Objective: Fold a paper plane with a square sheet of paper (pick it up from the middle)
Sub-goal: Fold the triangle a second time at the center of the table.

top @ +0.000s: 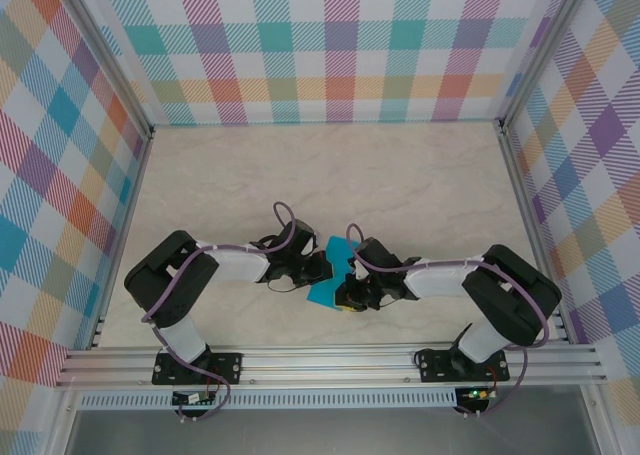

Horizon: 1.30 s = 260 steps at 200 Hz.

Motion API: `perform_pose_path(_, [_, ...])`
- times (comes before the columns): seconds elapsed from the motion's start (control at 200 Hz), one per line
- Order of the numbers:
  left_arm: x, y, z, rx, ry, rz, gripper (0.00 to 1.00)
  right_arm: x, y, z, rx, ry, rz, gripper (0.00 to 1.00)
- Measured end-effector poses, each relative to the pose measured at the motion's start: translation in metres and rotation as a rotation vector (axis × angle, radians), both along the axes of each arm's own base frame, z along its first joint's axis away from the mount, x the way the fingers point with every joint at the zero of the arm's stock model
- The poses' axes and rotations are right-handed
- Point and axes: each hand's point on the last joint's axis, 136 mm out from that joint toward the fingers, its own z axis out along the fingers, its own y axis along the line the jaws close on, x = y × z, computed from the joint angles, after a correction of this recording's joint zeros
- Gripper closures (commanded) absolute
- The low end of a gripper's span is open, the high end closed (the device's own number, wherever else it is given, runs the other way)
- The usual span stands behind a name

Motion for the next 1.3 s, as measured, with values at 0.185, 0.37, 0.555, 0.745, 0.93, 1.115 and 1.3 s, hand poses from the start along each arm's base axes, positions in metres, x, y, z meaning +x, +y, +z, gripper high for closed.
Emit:
perform_pose_path(0.185, [0.0,0.0,0.0,0.0,0.0,0.0,0.99,-0.01,-0.007,0.005,-0.011,0.007,0.017,0.82])
perform_pose_path(0.37, [0.0,0.0,0.0,0.0,0.0,0.0,1.0,-0.015,-0.014,0.001,-0.051,0.021,0.026,0.85])
perform_pose_path(0.555, [0.0,0.0,0.0,0.0,0.0,0.0,1.0,-0.015,-0.021,0.007,-0.07,0.006,0.012,0.82])
perform_pose_path(0.745, [0.0,0.0,0.0,0.0,0.0,-0.001,1.0,0.004,-0.008,0.045,-0.008,-0.097,-0.012,0.82])
perform_pose_path(0.93, [0.0,0.0,0.0,0.0,0.0,0.0,1.0,0.021,0.011,0.049,0.017,-0.114,-0.019,0.88])
perform_pose_path(1.115, [0.0,0.0,0.0,0.0,0.0,-0.001,0.99,0.017,0.008,0.012,-0.041,-0.039,-0.037,0.89])
perform_pose_path(1.3, [-0.001,0.0,0.001,-0.001,0.0,-0.001,0.95,0.012,0.002,-0.002,-0.056,-0.008,-0.054,0.92])
